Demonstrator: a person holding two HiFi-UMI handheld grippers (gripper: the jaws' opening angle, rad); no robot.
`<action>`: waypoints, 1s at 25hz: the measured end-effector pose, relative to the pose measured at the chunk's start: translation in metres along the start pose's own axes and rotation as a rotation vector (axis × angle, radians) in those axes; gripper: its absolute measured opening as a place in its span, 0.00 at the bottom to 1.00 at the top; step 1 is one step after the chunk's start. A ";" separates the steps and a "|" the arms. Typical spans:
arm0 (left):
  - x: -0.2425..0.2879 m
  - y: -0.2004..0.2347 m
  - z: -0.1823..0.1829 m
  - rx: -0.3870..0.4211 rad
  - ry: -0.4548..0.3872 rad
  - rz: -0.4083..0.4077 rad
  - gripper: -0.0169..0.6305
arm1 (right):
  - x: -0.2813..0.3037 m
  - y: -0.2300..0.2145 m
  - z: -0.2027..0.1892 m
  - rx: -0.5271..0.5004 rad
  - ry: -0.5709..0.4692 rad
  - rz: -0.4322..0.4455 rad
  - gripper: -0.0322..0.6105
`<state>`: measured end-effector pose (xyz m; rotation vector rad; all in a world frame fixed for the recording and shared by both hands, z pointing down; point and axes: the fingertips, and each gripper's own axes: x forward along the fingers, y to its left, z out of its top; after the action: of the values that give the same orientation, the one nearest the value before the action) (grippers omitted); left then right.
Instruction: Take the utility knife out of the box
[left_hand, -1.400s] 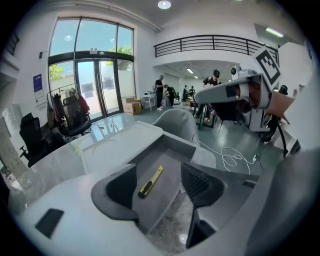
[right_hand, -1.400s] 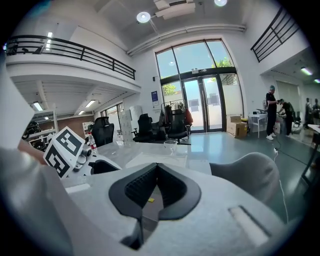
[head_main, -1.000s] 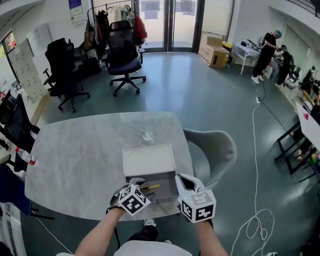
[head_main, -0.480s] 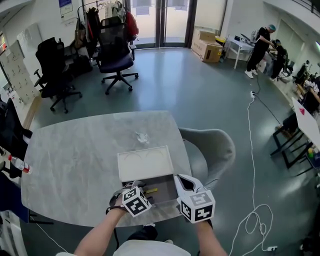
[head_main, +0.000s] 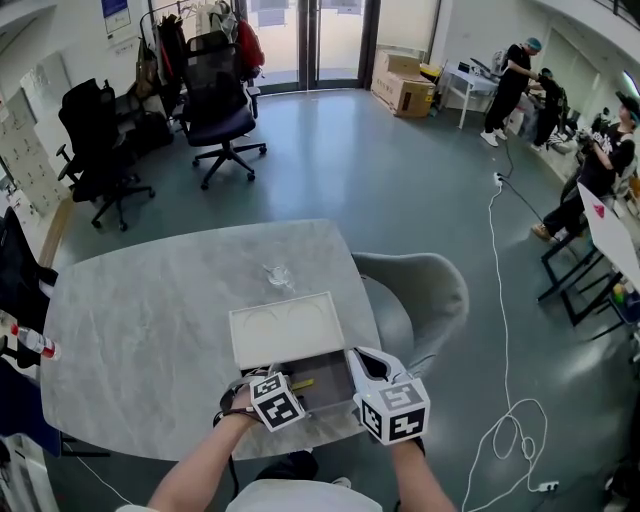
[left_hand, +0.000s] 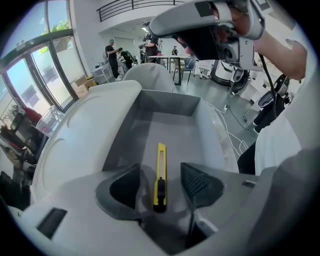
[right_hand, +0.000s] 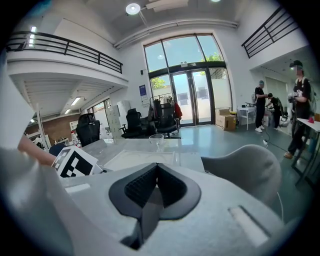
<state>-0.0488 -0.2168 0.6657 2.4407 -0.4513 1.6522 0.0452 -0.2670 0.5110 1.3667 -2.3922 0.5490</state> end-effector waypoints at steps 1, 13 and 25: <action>0.001 -0.001 0.001 0.003 0.001 -0.010 0.41 | 0.000 -0.001 -0.001 0.002 0.001 -0.001 0.06; -0.001 -0.001 0.004 0.023 0.000 -0.050 0.27 | 0.003 0.005 -0.005 0.003 0.014 0.004 0.06; 0.000 -0.006 0.005 0.017 -0.002 -0.052 0.18 | -0.005 0.003 -0.003 0.006 -0.006 -0.011 0.06</action>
<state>-0.0427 -0.2121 0.6641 2.4444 -0.3729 1.6404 0.0450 -0.2601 0.5105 1.3856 -2.3876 0.5509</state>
